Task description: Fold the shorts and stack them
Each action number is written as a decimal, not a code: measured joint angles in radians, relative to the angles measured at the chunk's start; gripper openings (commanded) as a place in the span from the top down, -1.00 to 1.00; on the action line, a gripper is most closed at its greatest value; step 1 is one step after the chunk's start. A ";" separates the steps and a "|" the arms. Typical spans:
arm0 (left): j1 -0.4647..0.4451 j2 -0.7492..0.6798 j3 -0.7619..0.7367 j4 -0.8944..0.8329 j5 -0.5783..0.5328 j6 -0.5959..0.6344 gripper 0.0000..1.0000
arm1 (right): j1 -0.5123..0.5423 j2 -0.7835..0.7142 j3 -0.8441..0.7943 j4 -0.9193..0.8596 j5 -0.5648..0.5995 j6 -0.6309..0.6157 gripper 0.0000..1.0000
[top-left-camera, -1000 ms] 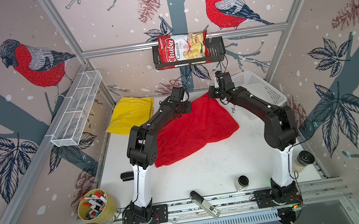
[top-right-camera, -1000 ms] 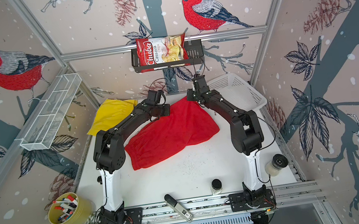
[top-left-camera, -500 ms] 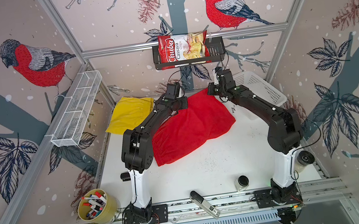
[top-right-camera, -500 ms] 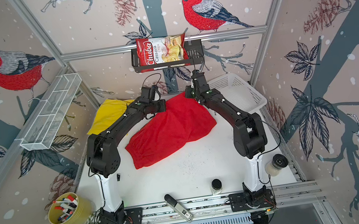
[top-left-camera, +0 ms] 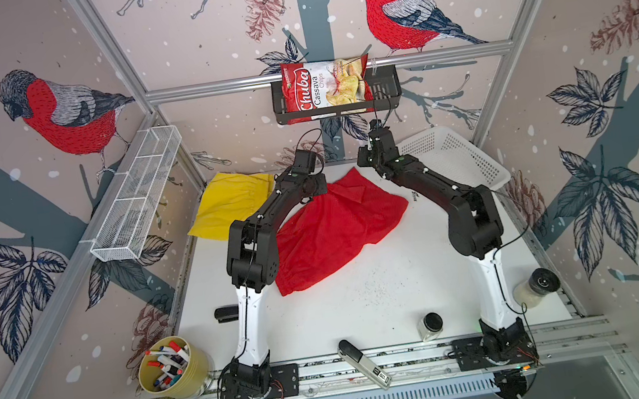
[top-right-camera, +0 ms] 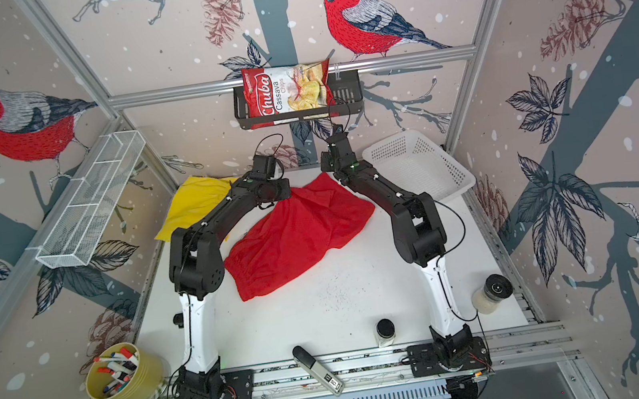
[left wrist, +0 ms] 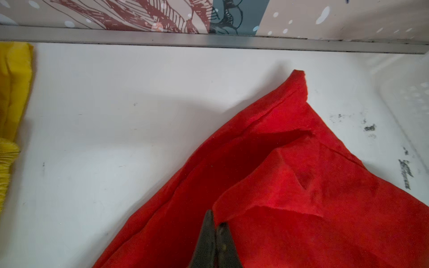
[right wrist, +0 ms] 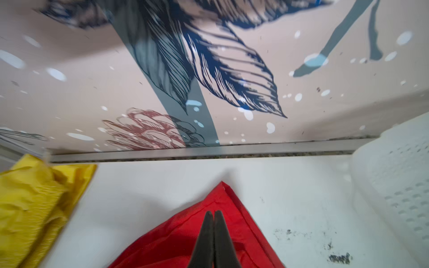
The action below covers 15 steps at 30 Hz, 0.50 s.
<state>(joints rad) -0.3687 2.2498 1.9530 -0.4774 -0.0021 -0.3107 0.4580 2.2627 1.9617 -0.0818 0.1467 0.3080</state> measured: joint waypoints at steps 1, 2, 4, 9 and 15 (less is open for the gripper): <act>0.004 0.022 0.023 -0.005 -0.002 0.000 1.00 | -0.001 0.018 0.016 -0.005 0.002 -0.003 0.88; 0.008 0.048 0.052 -0.012 -0.002 0.000 0.98 | -0.003 0.036 0.035 -0.010 0.002 -0.003 0.86; 0.013 0.095 0.109 -0.024 -0.004 0.003 0.98 | -0.006 0.056 0.056 -0.019 0.002 -0.003 0.78; 0.022 0.167 0.227 -0.095 -0.030 0.005 0.84 | -0.008 0.059 0.059 -0.041 -0.017 -0.027 0.38; 0.029 0.156 0.165 -0.102 -0.047 0.004 0.71 | 0.002 0.061 -0.018 -0.087 -0.080 -0.064 0.06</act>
<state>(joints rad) -0.3401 2.4054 2.1181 -0.5797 -0.0486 -0.3069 0.4595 2.3238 1.9442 -0.1692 0.0662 0.2436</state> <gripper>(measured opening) 0.146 0.449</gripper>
